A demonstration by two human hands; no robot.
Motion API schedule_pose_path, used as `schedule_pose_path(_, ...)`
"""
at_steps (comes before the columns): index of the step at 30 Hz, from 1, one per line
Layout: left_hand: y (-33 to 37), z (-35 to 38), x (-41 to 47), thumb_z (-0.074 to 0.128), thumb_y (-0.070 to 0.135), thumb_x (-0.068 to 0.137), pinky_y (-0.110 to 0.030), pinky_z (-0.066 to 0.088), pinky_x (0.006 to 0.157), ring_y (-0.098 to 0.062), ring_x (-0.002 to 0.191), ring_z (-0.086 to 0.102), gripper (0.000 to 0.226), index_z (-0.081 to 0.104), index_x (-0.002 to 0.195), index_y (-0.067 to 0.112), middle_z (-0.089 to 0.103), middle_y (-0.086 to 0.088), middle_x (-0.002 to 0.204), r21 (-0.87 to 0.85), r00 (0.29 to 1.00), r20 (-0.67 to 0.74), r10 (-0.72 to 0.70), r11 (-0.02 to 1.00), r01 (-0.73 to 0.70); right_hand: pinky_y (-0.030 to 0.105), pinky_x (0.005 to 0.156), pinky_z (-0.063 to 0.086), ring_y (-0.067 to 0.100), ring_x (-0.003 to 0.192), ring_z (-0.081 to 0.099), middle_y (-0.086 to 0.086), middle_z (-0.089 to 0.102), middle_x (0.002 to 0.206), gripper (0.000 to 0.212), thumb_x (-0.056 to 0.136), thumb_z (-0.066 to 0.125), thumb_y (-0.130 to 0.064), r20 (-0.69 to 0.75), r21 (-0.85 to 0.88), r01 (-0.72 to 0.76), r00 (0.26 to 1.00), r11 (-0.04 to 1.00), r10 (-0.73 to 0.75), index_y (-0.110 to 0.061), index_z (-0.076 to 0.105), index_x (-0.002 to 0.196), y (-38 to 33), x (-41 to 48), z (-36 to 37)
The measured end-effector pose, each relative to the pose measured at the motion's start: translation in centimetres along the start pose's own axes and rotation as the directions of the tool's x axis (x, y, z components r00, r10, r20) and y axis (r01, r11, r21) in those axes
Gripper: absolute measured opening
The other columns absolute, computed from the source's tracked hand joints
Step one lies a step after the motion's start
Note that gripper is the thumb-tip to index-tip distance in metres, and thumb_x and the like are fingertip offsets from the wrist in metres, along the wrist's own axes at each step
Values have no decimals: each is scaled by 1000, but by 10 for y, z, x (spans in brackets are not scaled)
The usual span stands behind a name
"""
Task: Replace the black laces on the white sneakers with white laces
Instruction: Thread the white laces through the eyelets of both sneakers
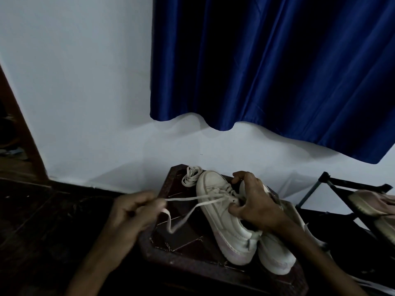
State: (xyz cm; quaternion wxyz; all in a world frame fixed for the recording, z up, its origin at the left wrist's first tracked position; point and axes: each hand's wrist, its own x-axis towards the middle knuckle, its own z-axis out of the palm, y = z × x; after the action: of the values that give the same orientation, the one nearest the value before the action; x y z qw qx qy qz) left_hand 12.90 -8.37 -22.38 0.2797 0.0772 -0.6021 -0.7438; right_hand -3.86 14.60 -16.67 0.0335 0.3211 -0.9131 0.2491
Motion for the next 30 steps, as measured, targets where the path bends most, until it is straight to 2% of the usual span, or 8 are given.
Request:
schedule_pose_path(3,58,44,-15,89,54,46,-30,19,49,-3,46,34,44,59,52,22,20,-11,61,-165,999,-1,45,985,-45,6,73,28,16,105,45,-4,51,113,48,68,75,-21,8,-1,9,1000,1000,-9,-25,46,107,2,-1,1)
schedule_pose_path(6,50,25,-15,87,49,26,-28,33,37,-4,51,48,40,64,51,26,21,-19,50,-472,982,-190,-10,878,-82,5,73,30,17,101,46,-5,52,109,45,68,74,-22,-2,-6,11,1000,1000,-11,-26,45,103,3,1,1)
schedule_pose_path(10,23,24,-5,73,47,53,-16,35,47,-1,48,41,38,55,53,13,42,7,47,116,983,178,52,991,-74,22,82,39,15,102,46,-5,52,108,43,67,69,-30,26,-2,30,999,1000,-30,-28,44,103,4,4,2)
schedule_pose_path(13,-11,31,1,60,41,82,-22,35,54,2,53,40,34,44,61,20,41,9,53,525,888,460,-5,808,-268,34,91,42,13,106,47,-10,52,112,43,68,58,-40,38,39,82,996,996,-84,-32,45,109,3,3,2)
schedule_pose_path(16,-26,30,6,60,38,83,-23,43,64,-2,64,52,20,46,73,28,51,9,67,647,884,467,33,669,-367,42,103,37,7,109,51,-15,56,116,34,84,50,-49,45,100,137,989,986,-142,-31,53,112,-10,15,6)
schedule_pose_path(19,-28,32,3,61,32,82,-25,47,74,-2,80,56,17,46,90,35,52,13,85,625,871,483,87,663,-413,52,116,17,13,117,51,-5,59,121,41,93,42,-53,206,-168,252,954,953,-216,-24,57,117,-35,33,22)
schedule_pose_path(24,-26,25,1,60,33,87,-22,47,81,-3,94,56,19,54,105,36,50,19,101,590,885,364,291,664,-461,69,112,5,31,124,49,16,56,125,30,96,42,-14,436,-568,391,889,724,-139,-6,54,122,-77,46,55)
schedule_pose_path(30,-22,23,15,45,41,93,-26,46,57,-18,75,61,30,67,96,19,60,4,85,838,863,32,504,457,-298,41,86,50,26,89,66,15,70,92,30,96,53,-30,254,151,-2,967,989,-37,-6,70,90,-114,54,56)
